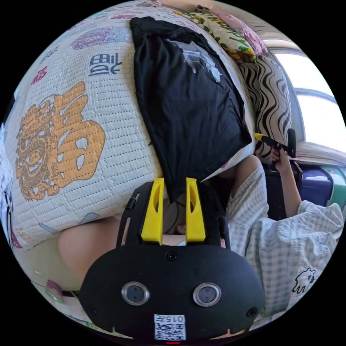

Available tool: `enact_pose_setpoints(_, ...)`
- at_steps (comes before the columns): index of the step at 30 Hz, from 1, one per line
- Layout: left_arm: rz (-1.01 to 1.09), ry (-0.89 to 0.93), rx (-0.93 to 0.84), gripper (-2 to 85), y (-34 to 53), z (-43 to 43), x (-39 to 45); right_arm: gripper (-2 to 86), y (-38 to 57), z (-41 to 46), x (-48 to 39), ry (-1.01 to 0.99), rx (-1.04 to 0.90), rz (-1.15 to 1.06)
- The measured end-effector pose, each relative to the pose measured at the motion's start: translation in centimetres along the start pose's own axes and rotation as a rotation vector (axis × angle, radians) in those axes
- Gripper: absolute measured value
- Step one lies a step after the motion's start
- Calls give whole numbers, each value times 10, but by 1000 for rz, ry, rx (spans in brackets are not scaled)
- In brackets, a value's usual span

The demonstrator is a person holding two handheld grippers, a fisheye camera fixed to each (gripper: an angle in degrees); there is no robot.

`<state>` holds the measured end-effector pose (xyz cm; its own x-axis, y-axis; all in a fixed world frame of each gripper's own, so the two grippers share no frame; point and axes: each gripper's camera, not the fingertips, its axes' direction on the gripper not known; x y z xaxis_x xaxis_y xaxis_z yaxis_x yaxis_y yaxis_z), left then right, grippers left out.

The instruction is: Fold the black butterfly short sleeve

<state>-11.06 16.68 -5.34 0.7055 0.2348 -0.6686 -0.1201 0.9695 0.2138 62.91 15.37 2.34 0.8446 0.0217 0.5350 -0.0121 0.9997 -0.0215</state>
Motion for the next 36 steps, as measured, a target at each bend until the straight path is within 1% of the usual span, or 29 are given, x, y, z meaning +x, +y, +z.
enact_pose_setpoints(1,8,23,-35,87,0,6,1,131,1,-5,3,-34,21,11)
enact_pose_setpoints(2,16,-2,-58,83,-1,12,4,131,-1,-7,5,-39,25,10)
enact_pose_setpoints(3,18,-23,-61,81,-1,14,5,131,-3,-7,6,-34,19,4)
enact_pose_setpoints(5,4,-71,-59,48,-6,17,6,117,-16,-1,9,25,-38,-19)
enact_pose_setpoints(7,13,-71,-55,17,-7,14,6,79,-25,6,14,32,-95,-32)
enact_pose_setpoints(8,31,-43,-49,9,-6,9,7,35,-28,9,18,56,-129,-39)
enact_pose_setpoints(10,58,-49,-22,4,1,-6,10,3,-28,5,24,89,-139,-28)
enact_pose_setpoints(11,68,-57,6,3,8,-19,11,-4,-25,-4,30,65,-113,-10)
enact_pose_setpoints(14,65,-41,87,1,26,-51,8,-9,-8,-31,44,54,-28,41)
enact_pose_setpoints(18,83,-89,97,1,44,-77,12,-10,14,-55,57,11,-2,66)
enact_pose_setpoints(22,110,-164,21,3,58,-83,19,-10,32,-66,55,14,-37,47)
enact_pose_setpoints(27,97,-222,-84,12,51,-61,17,-9,32,-57,46,61,-93,17)
enact_pose_setpoints(28,82,-237,-130,17,48,-54,15,-8,27,-53,46,67,-120,20)
enact_pose_setpoints(29,72,-273,-173,26,46,-50,13,-6,22,-52,45,101,-145,18)
enact_pose_setpoints(31,71,-328,-192,42,46,-54,13,0,13,-57,45,173,-157,15)
enact_pose_setpoints(33,79,-392,-170,59,42,-69,15,10,3,-68,43,230,-140,-16)
enact_pose_setpoints(36,136,-482,-60,75,12,-109,25,33,-33,-89,29,261,-49,-106)
